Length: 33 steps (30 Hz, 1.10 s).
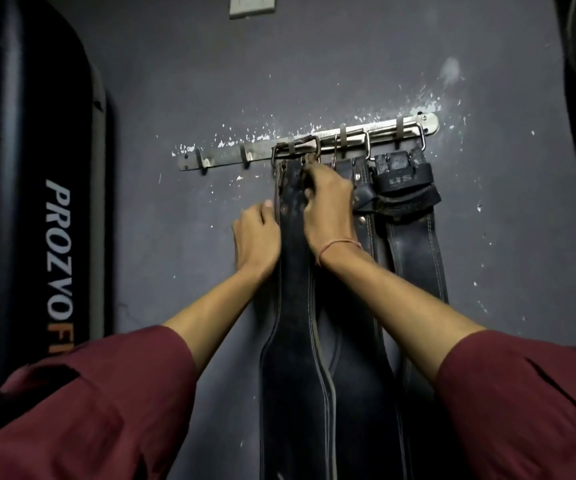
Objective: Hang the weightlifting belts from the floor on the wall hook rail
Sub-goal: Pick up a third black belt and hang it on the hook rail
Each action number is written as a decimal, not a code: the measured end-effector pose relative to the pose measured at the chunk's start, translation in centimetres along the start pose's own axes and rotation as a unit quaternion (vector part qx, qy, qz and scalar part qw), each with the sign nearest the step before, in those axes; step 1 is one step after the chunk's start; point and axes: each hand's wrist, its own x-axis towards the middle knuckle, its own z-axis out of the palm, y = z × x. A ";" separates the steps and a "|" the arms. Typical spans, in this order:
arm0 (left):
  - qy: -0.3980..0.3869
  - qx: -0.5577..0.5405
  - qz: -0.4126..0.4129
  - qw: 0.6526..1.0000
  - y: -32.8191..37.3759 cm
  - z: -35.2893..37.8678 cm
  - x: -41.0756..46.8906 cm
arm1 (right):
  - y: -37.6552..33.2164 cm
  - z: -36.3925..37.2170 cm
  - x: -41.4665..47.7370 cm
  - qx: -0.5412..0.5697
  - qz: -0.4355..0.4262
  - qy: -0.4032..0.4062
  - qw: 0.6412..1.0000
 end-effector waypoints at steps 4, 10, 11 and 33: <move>-0.022 0.029 0.063 0.997 -3.3 -2.4 -4.5 | 0.4 -0.9 -6.8 -0.006 -0.025 -0.046 0.999; -0.082 0.004 0.033 0.996 -7.8 -6.2 -14.5 | -0.2 -4.1 -20.2 0.002 0.110 -0.123 0.986; -0.097 -0.004 0.022 0.995 -8.4 -6.9 -16.5 | -0.6 -4.7 -22.3 -0.009 0.136 -0.131 0.982; -0.277 -0.030 -0.241 0.930 -15.5 -25.6 -52.5 | -12.8 -14.7 -59.8 -0.032 0.422 -0.293 0.857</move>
